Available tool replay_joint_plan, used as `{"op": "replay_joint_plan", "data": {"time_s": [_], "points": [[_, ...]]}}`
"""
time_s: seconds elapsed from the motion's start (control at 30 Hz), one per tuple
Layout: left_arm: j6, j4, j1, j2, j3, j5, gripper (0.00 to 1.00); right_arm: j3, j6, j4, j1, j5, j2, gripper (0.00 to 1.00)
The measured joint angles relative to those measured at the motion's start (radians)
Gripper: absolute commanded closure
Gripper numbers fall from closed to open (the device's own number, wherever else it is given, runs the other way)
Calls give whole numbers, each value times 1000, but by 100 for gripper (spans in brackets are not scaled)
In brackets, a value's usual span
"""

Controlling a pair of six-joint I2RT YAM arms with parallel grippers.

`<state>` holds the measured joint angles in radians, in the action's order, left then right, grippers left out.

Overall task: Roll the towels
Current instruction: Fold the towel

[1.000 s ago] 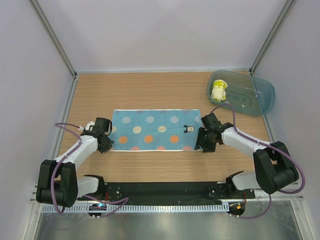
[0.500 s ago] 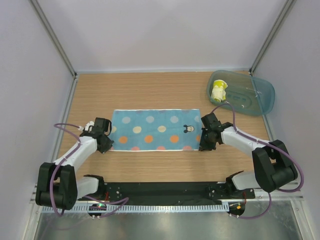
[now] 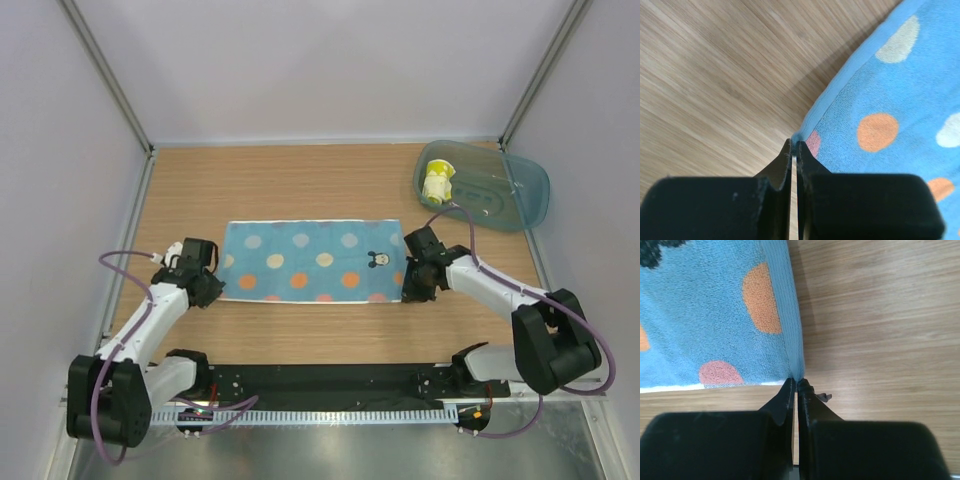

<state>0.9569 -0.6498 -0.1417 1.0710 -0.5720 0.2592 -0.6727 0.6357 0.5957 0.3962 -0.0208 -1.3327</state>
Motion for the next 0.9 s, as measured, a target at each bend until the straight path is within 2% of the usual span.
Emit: {"op": "replay_joint_plan", "data": {"time_s": [0.57, 0.9], "points": [[35, -113, -1, -182, 11, -142, 100, -19, 98, 229, 0, -38, 327, 99], [39, -240, -2, -267, -56, -222, 100, -32, 141, 368, 0, -64, 470, 99]]}}
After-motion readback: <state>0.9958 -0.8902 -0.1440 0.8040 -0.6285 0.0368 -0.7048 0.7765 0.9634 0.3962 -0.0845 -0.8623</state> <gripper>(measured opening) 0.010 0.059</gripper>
